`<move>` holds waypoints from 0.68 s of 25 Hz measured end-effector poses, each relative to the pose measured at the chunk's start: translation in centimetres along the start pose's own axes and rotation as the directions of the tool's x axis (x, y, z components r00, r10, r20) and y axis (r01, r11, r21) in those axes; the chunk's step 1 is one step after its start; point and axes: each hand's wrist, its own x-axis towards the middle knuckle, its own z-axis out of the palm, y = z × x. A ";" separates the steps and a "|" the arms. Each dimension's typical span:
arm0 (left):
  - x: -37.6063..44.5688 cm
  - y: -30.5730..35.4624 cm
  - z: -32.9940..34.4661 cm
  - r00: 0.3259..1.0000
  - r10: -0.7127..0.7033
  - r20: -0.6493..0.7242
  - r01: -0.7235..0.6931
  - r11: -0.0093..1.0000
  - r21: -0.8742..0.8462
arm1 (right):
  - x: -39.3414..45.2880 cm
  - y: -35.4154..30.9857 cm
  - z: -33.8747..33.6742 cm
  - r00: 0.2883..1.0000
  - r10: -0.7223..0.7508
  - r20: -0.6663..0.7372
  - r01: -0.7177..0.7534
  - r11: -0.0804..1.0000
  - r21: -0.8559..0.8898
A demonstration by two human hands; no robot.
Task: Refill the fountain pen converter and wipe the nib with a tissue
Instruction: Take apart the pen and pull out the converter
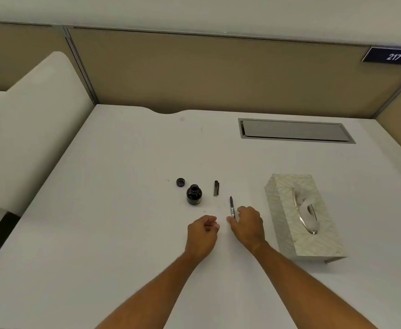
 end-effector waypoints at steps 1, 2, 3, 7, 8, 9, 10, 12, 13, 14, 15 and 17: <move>0.1 0.0 -0.1 0.999 -0.036 0.001 0.036 0.997 -0.067 | 0.1 -0.1 0.0 1.000 0.017 -0.011 -0.016 1.000 0.017; 0.1 0.1 -0.2 0.997 -0.083 0.009 0.083 0.991 -0.106 | 0.2 -0.2 -0.2 0.999 0.037 -0.028 -0.036 0.999 0.032; 0.1 0.1 -0.3 0.994 -0.108 0.028 0.111 0.984 -0.142 | 0.4 -0.1 -0.1 0.998 0.054 -0.027 -0.053 0.998 0.037; 0.8 0.5 -0.6 0.972 -0.208 0.113 0.233 0.923 -0.305 | 0.3 0.0 -0.4 0.990 0.139 -0.021 -0.130 0.964 0.234; 1.1 0.8 -0.8 0.969 -0.213 0.122 0.242 0.912 -0.331 | 0.1 0.0 -0.5 0.990 0.141 -0.006 -0.131 0.936 0.328; 1.4 1.1 -0.9 0.967 -0.215 0.133 0.250 0.897 -0.364 | -0.1 0.0 -0.6 0.990 0.136 0.030 -0.135 0.890 0.435; 1.8 1.5 -1.0 0.967 -0.212 0.142 0.252 0.883 -0.397 | -0.3 -0.1 -0.9 0.991 0.122 0.061 -0.136 0.842 0.522; 2.4 2.4 -1.2 0.970 -0.185 0.157 0.238 0.854 -0.463 | -0.4 -0.3 -1.5 0.992 0.079 0.098 -0.123 0.769 0.628; 2.7 2.9 -1.3 0.974 -0.163 0.160 0.221 0.847 -0.483 | -0.3 -0.5 -1.8 0.993 0.050 0.110 -0.110 0.751 0.652; 3.0 3.3 -1.4 0.976 -0.145 0.164 0.208 0.847 -0.490 | -0.2 -0.8 -2.1 0.992 0.018 0.125 -0.097 0.744 0.662; 3.2 3.6 -1.4 0.978 -0.131 0.165 0.196 0.848 -0.492 | -0.2 -1.1 -2.3 0.991 -0.008 0.136 -0.085 0.740 0.667; 3.3 3.9 -1.3 0.982 -0.101 0.161 0.170 0.847 -0.505 | -0.5 -1.5 -2.4 0.986 -0.048 0.160 -0.072 0.741 0.667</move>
